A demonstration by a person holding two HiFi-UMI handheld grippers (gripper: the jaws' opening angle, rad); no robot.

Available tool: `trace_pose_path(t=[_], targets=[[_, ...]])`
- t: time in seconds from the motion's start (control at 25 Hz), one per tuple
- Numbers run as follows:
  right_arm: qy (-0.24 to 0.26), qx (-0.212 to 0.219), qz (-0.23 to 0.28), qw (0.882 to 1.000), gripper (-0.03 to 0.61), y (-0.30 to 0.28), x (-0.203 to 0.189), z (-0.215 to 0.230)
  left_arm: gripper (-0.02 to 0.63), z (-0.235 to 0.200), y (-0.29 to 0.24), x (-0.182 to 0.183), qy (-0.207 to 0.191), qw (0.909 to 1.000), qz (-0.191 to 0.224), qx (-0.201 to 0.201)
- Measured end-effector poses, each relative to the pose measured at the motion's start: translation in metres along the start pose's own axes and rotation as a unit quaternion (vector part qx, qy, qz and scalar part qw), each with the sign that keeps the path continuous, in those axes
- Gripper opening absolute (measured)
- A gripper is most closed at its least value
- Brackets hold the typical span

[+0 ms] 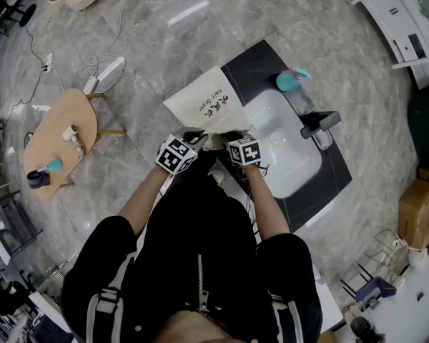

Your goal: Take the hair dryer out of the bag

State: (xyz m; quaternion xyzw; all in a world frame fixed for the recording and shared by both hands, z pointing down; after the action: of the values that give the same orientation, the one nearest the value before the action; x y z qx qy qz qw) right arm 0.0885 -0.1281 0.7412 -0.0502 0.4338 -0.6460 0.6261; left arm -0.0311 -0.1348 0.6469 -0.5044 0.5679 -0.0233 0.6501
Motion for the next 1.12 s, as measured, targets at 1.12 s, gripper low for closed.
trace_pose_path(t=[1.12], targets=[[-0.007, -0.026, 0.004, 1.000, 0.114, 0.027, -0.042, -0.011, 0.049, 0.018, 0.000, -0.007, -0.022, 0.9997, -0.003, 0.013]])
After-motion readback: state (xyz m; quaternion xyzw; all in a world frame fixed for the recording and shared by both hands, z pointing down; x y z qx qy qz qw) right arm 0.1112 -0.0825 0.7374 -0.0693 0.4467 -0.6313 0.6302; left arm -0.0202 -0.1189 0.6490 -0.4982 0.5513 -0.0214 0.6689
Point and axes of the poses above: the fingertips, and each gripper's own axes: y backward along the fingers, z to its right, x out of its top, the point moved 5 cm from there along y, backward along the fingers, and after that the axes turned 14 degrees about x, right-handed, at the moved point
